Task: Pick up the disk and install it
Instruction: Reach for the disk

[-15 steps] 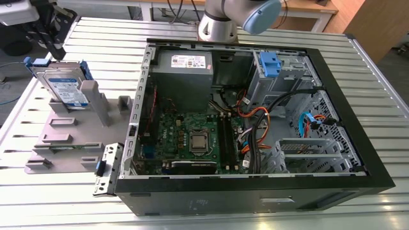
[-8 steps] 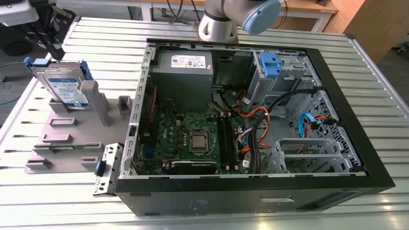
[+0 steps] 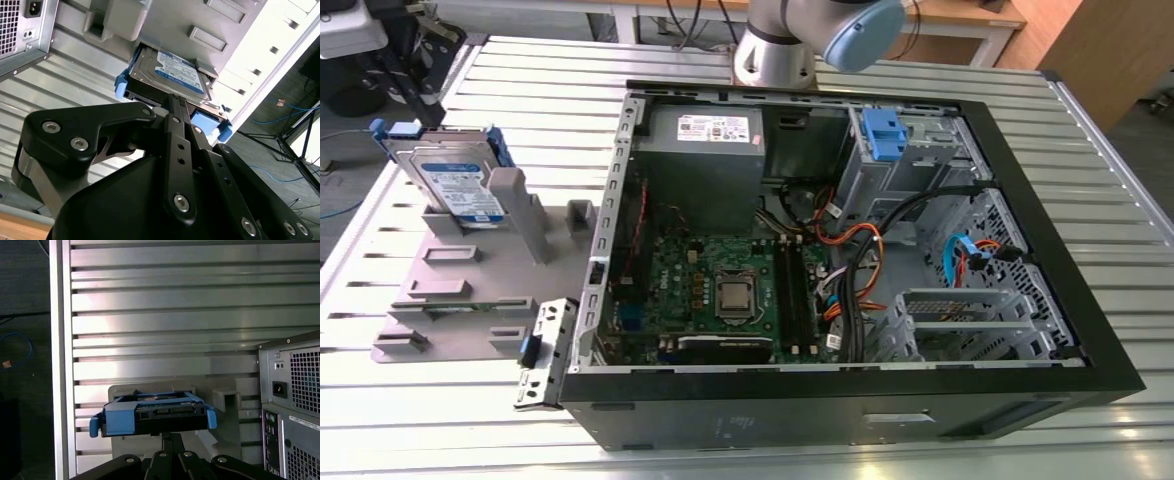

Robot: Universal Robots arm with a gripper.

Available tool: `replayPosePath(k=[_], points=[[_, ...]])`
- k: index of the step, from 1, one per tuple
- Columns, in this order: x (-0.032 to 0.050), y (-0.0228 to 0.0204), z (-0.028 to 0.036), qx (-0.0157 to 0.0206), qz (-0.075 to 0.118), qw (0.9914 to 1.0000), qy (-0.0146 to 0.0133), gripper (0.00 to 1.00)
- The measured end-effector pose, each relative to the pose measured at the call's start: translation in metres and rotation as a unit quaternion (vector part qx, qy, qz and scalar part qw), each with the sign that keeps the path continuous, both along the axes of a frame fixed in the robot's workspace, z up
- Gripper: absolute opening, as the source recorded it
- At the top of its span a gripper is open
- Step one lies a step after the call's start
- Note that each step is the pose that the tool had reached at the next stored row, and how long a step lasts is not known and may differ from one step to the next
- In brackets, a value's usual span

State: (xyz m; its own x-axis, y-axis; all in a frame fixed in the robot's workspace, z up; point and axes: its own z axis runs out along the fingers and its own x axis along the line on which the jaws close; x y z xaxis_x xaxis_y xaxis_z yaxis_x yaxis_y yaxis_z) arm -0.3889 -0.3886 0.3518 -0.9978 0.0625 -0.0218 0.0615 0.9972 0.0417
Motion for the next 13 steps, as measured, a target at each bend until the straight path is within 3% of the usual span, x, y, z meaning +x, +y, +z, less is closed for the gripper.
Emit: replayPosePath(k=[13], points=[[-0.0065,0.0035,-0.0116,-0.0003,0.001,1.00000,0.0000,0.11]])
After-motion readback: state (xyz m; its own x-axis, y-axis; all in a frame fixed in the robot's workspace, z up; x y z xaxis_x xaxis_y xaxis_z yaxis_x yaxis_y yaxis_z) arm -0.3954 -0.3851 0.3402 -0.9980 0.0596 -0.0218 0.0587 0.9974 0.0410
